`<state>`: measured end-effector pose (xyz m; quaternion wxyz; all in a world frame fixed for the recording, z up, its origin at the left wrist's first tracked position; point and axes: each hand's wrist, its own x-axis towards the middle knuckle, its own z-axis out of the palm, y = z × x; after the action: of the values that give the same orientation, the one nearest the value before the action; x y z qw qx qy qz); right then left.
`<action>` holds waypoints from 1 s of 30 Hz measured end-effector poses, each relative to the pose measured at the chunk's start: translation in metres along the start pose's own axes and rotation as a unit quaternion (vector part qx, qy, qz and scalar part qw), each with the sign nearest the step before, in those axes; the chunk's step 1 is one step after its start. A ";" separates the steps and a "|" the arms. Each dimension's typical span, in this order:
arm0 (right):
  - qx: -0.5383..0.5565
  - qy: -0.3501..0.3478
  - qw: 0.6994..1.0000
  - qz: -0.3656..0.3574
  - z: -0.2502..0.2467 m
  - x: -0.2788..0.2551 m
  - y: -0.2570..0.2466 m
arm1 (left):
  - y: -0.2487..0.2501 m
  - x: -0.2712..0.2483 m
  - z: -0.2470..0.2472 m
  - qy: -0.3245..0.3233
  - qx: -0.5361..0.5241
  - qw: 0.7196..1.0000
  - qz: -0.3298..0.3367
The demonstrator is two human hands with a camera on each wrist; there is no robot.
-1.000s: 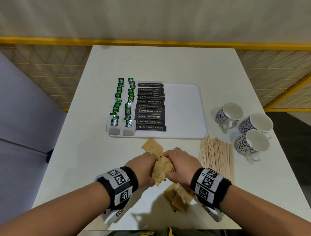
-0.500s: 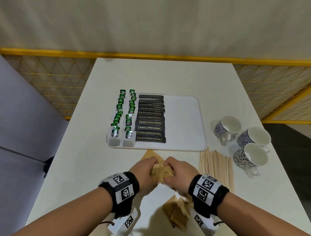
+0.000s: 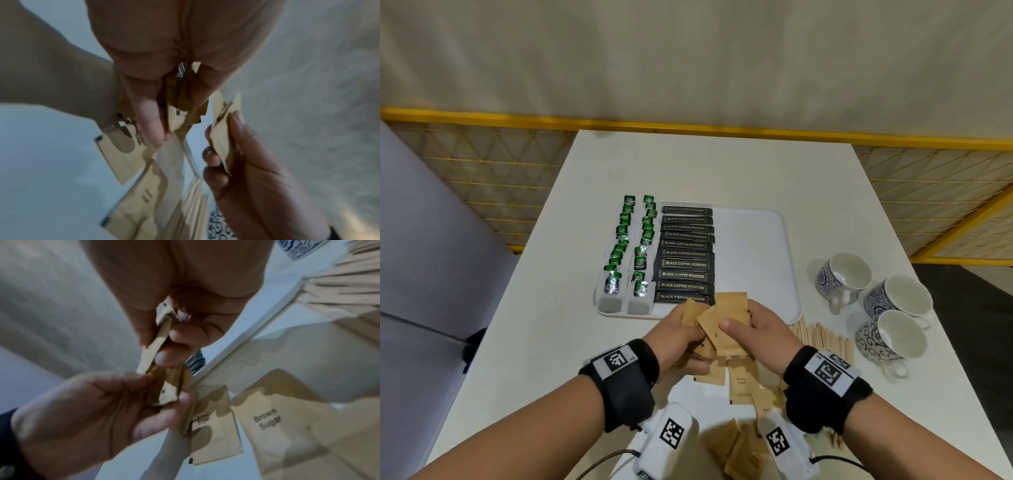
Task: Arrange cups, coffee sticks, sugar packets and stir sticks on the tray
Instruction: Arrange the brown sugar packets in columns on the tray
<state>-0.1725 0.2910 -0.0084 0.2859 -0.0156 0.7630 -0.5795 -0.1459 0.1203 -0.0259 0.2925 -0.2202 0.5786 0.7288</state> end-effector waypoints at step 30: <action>0.159 0.163 0.974 -0.008 0.002 0.030 -0.003 | 0.016 0.020 0.000 0.014 -0.152 0.988 0.013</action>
<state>-0.1972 0.2777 -0.0183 0.1519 0.1191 0.6975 -0.6901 -0.1715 0.1208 -0.0282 0.2384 -0.2649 0.4677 0.8089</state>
